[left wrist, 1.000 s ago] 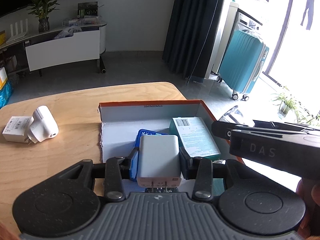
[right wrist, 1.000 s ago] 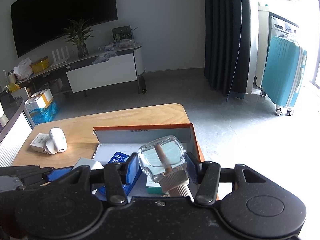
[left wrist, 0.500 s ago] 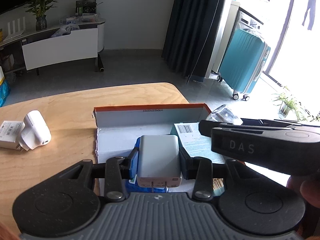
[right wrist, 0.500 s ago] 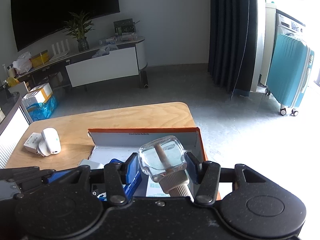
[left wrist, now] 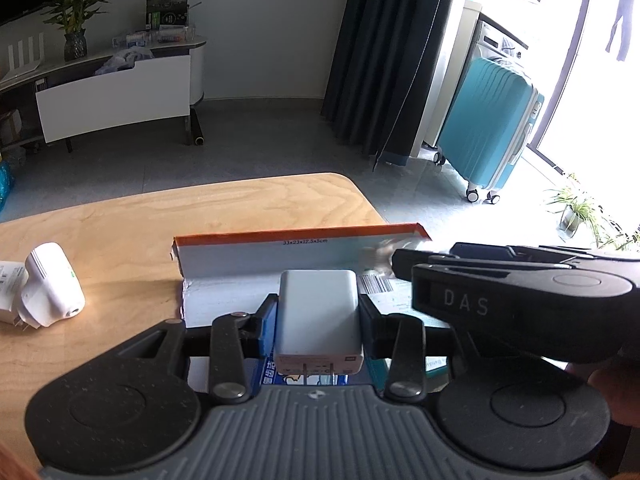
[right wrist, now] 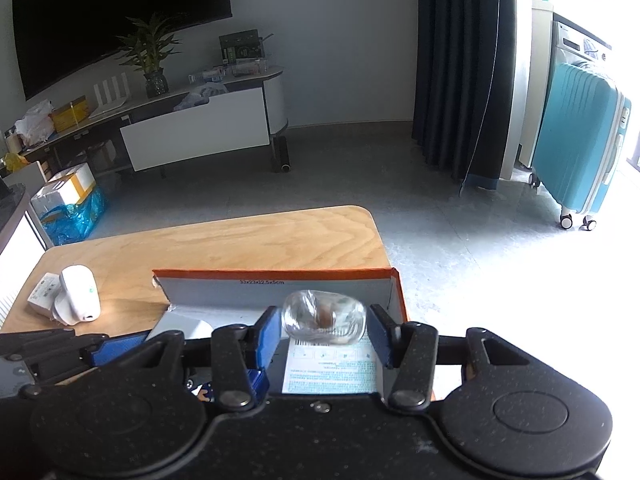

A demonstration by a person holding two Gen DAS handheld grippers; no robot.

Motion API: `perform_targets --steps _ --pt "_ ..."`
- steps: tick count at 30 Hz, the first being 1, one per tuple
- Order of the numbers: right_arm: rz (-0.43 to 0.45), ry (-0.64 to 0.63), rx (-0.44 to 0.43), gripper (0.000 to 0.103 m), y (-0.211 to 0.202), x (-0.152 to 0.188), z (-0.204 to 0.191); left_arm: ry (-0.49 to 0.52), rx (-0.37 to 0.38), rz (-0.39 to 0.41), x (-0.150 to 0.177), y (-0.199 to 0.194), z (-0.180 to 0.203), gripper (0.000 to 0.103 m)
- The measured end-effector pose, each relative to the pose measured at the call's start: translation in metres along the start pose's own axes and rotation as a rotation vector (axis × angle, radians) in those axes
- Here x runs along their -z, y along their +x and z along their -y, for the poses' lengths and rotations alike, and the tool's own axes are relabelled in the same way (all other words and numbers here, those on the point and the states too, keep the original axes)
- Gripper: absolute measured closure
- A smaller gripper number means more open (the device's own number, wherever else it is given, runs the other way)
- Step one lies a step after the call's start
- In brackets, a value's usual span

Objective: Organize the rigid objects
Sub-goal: 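Lower and release white plug adapter with left tool while right tool releases glass bottle, then move left tool to white charger box while right tool approaches white socket adapter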

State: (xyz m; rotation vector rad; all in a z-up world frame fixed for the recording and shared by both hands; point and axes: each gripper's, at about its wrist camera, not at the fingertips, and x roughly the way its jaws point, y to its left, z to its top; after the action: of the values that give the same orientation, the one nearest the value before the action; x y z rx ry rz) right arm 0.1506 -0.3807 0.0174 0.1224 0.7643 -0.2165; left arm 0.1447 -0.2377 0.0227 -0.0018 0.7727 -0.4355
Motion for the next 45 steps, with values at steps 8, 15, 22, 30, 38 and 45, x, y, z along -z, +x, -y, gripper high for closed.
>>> perform_targets --steps 8,15,22,30,38,45 --pt "0.062 0.007 0.028 0.058 -0.003 -0.009 0.004 -0.019 0.042 0.006 -0.008 0.016 0.000 0.062" --pt "0.129 0.018 0.052 0.053 -0.024 -0.013 0.007 -0.024 0.100 0.037 -0.012 0.006 0.003 0.051" --pt "0.149 0.017 0.056 0.032 -0.040 -0.012 0.000 -0.052 -0.006 0.028 -0.010 -0.015 -0.013 0.028" --pt "0.126 0.025 0.005 0.027 -0.048 -0.003 -0.026 -0.050 -0.105 0.027 -0.006 -0.044 -0.039 0.017" --pt "0.126 0.012 -0.021 0.027 -0.054 -0.001 -0.056 -0.088 -0.144 0.034 -0.001 -0.065 -0.064 0.017" --pt "0.106 -0.016 -0.038 0.027 -0.053 0.001 -0.075 -0.126 -0.164 0.052 0.003 -0.077 -0.080 0.017"
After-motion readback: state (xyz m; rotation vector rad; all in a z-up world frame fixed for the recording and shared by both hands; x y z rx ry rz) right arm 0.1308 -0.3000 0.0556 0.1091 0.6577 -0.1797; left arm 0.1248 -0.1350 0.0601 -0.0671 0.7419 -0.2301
